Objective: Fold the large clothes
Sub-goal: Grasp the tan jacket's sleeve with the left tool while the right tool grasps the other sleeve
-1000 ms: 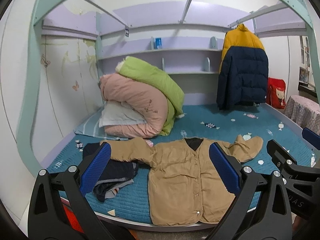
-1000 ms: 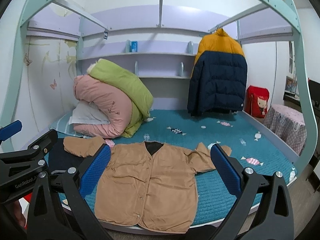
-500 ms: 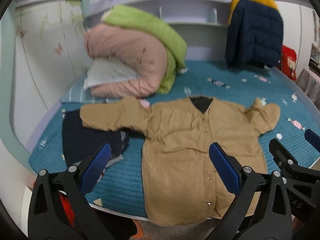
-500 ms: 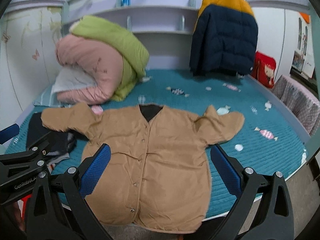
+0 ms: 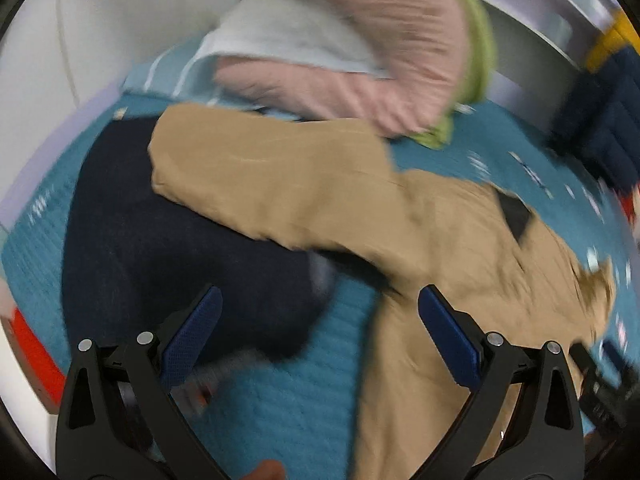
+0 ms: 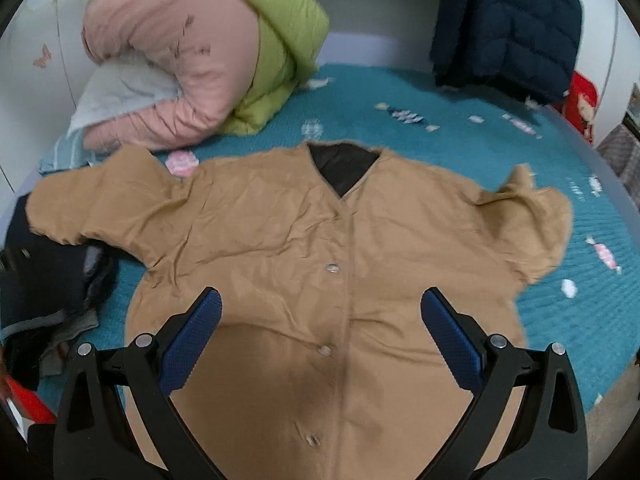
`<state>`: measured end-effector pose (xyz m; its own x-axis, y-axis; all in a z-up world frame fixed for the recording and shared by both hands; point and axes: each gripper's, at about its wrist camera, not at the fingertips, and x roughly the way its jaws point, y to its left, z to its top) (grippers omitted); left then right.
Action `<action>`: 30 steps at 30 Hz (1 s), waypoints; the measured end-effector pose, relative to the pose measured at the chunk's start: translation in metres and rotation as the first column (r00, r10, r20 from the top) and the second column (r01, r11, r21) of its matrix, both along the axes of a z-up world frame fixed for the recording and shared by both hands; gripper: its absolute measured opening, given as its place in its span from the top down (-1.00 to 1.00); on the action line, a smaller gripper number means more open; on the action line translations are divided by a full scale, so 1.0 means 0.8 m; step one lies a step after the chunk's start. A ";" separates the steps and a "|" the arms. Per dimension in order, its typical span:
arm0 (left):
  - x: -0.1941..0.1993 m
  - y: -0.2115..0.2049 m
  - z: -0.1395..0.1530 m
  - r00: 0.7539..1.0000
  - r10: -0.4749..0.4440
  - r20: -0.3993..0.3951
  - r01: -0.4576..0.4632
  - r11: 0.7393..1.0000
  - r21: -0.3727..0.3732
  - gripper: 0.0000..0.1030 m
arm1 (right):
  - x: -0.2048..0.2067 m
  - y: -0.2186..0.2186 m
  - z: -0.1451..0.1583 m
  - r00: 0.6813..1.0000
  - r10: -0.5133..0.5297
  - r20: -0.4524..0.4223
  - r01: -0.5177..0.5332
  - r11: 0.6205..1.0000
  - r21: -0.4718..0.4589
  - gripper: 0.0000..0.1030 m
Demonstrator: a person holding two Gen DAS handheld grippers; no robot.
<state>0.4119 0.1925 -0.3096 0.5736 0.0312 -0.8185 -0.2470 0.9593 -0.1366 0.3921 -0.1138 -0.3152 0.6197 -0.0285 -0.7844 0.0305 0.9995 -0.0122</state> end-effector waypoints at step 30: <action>0.074 0.153 0.018 0.958 0.200 0.204 -0.185 0.979 -0.087 0.70 | 0.141 0.127 -0.077 0.973 0.226 -0.042 -0.214 0.956 0.200 0.48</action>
